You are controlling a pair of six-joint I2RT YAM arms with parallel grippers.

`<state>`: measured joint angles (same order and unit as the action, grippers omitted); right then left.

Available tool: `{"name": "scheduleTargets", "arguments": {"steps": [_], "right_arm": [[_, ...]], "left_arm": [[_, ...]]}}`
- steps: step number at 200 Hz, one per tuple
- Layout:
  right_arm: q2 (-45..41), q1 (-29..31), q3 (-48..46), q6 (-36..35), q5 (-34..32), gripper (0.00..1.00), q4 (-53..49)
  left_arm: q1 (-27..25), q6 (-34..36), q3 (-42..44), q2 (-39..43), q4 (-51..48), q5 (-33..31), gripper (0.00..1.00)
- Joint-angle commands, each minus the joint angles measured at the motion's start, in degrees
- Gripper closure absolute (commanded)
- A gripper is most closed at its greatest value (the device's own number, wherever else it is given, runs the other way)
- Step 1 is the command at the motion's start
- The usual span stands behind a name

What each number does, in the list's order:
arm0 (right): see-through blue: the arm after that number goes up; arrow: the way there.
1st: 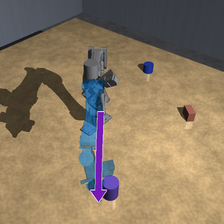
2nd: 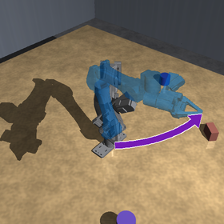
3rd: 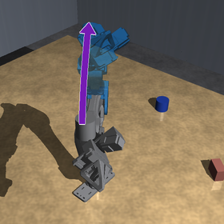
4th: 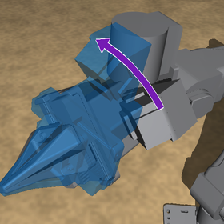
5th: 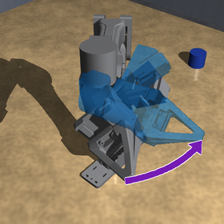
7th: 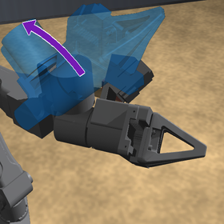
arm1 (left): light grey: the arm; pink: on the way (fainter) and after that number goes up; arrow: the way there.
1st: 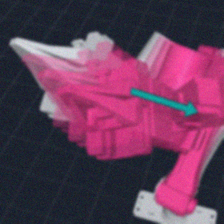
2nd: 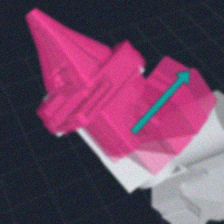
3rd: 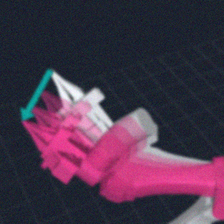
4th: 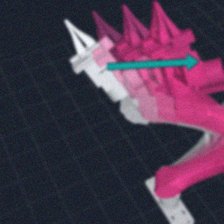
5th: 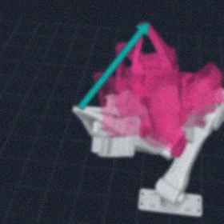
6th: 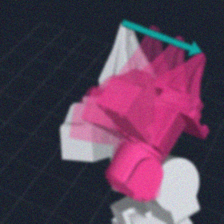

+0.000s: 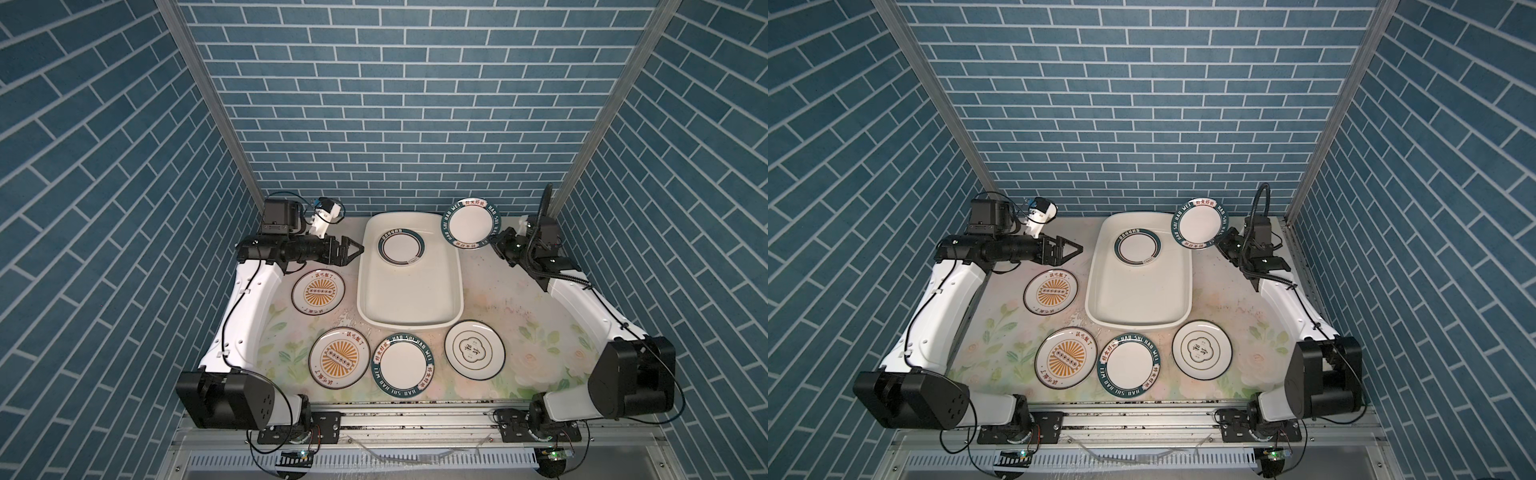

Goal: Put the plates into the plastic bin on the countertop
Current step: 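Carry the upright plate over the white bin with the right gripper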

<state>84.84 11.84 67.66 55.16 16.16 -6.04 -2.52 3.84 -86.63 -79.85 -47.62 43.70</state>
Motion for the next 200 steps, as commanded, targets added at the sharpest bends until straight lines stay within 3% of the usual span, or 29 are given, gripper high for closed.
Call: {"name": "scheduleTargets", "arguments": {"steps": [1, 87, 200], "right_arm": [[5.36, 3.89, 5.67, -1.29, -1.05, 1.0, 1.52], [23.97, 13.03, 18.75, 1.88, -0.04, 1.0, 6.39], [38.56, 15.74, 25.89, 9.32, 0.18, 1.0, 10.2]], "left_arm": [[0.72, -0.16, 0.57, 1.78, 0.51, 0.38, 0.01], [2.19, -0.43, 0.89, 3.09, 0.68, 0.93, 0.0], [3.32, -1.28, 2.09, 4.09, 1.82, 2.53, 0.0]]}}
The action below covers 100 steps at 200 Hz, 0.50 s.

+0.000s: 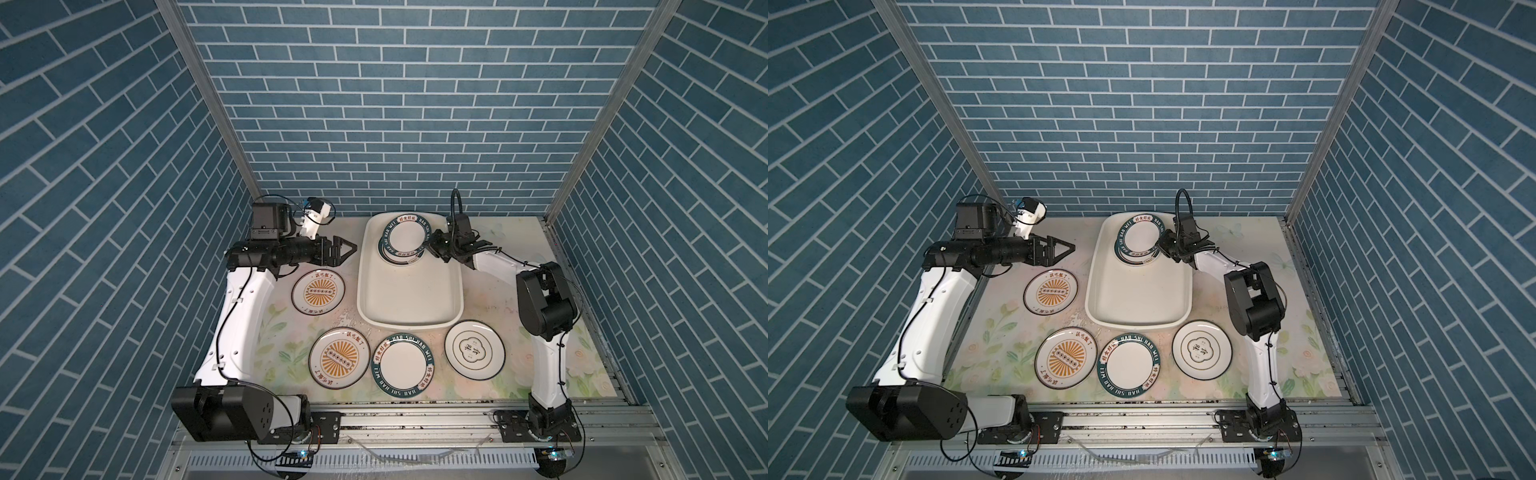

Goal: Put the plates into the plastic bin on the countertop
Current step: 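Carry the upright plate over the white bin with the right gripper, then lower the plate flat onto the stacked plates in the bin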

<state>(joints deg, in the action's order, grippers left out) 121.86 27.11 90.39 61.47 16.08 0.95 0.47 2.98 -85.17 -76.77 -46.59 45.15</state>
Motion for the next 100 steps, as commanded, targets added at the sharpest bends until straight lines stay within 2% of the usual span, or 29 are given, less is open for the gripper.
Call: {"name": "scheduleTargets", "arguments": {"steps": [1, 100], "right_arm": [[1.58, 0.43, 3.18, 3.07, 0.27, 1.0, 3.19], [6.25, 1.01, 4.21, 5.26, 1.8, 1.0, 3.52]], "left_arm": [[0.32, -0.43, 0.62, 1.01, 0.79, 1.08, 0.0], [0.5, -0.54, 0.64, 1.17, 1.11, 1.52, 0.0]]}}
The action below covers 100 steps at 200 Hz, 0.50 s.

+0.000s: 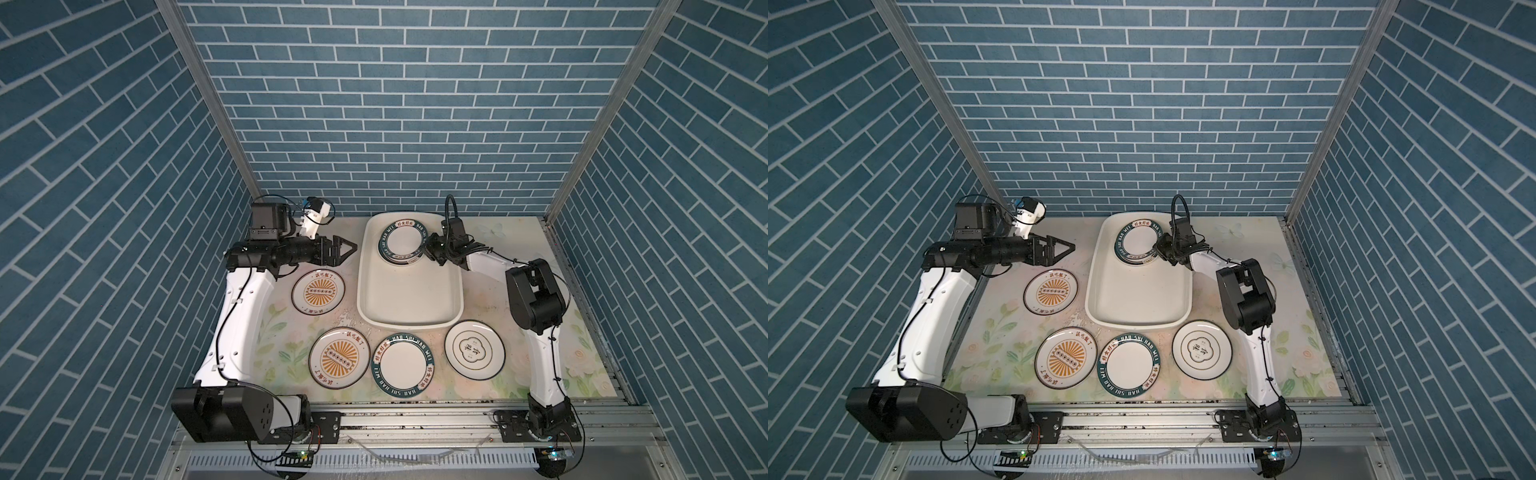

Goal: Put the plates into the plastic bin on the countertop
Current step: 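Lower the plate flat onto the stacked plates in the bin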

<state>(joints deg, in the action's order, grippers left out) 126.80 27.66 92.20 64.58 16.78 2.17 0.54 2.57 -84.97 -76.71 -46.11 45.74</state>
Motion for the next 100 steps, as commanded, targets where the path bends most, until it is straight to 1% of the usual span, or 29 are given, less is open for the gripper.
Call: {"name": "scheduleTargets", "arguments": {"steps": [1, 100], "right_arm": [[1.37, 0.46, 2.43, 2.19, 1.13, 1.0, 2.3], [2.73, 0.55, 1.24, 4.37, 1.86, 0.99, 3.69]], "left_arm": [[0.43, -0.12, 0.43, 1.11, 0.65, 0.93, 0.0], [0.61, -0.14, 0.58, 1.18, 0.74, 1.2, 0.01]]}}
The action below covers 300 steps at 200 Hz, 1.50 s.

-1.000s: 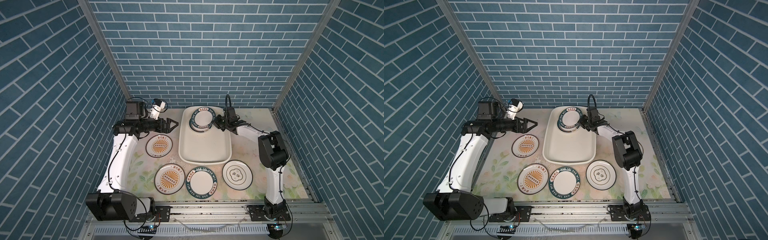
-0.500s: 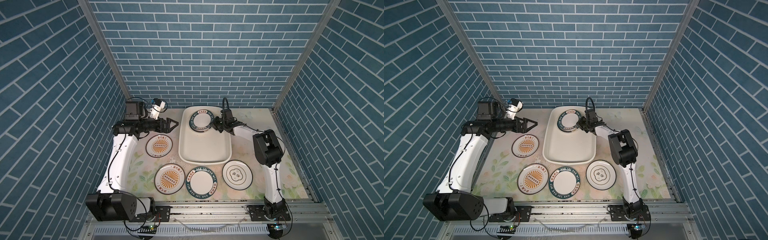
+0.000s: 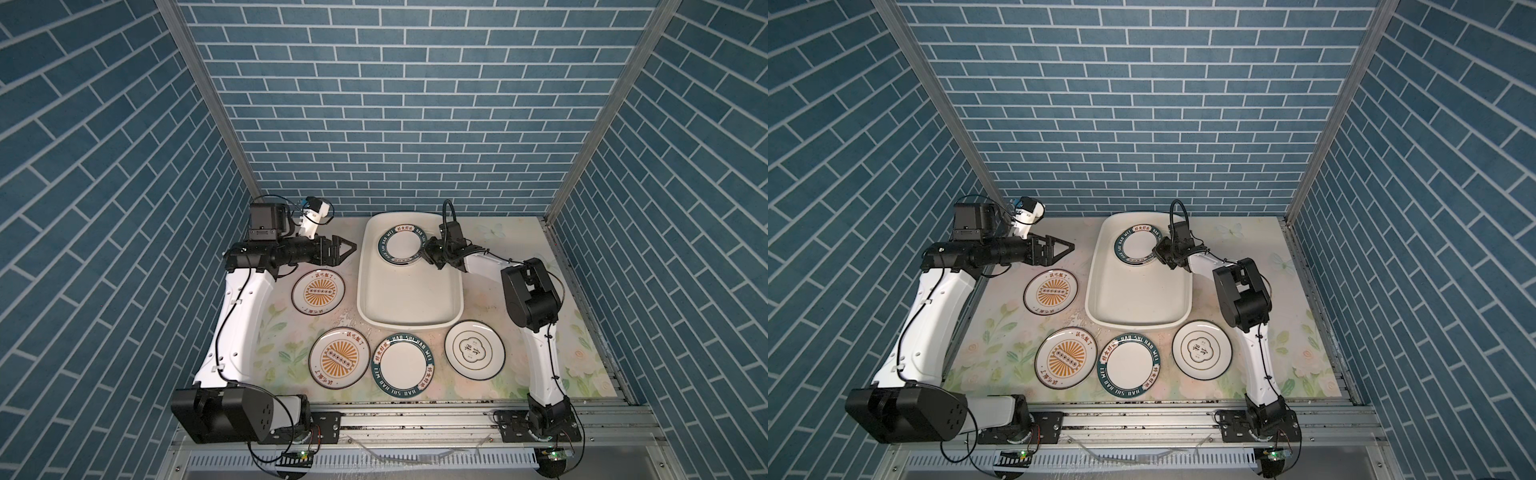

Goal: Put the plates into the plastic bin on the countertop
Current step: 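Lower the plate flat onto the stacked plates in the bin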

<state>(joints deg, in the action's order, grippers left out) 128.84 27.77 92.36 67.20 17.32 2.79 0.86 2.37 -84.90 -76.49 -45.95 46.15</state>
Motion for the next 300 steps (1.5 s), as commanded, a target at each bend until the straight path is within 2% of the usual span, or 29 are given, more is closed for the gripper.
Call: {"name": "scheduleTargets", "arguments": {"steps": [1, 48, 97, 300], "right_arm": [[0.66, 0.4, 1.08, 1.77, 1.31, 0.99, 3.09], [0.11, 0.47, 0.07, 2.05, 1.51, 0.96, 2.77], [-0.69, 0.63, -0.51, 2.02, 1.23, 0.86, 1.7], [-2.37, 1.22, 1.04, 0.39, 0.52, 0.77, -5.61]], "left_arm": [[0.28, 0.03, 0.52, 0.98, 0.6, 0.78, 0.01], [0.28, -0.02, 0.39, 0.81, 0.69, 0.9, 0.0], [0.29, -0.02, 0.25, 0.81, 0.71, 1.13, 0.01], [0.76, 0.0, -0.18, 1.41, 0.58, 1.48, 0.01]]}}
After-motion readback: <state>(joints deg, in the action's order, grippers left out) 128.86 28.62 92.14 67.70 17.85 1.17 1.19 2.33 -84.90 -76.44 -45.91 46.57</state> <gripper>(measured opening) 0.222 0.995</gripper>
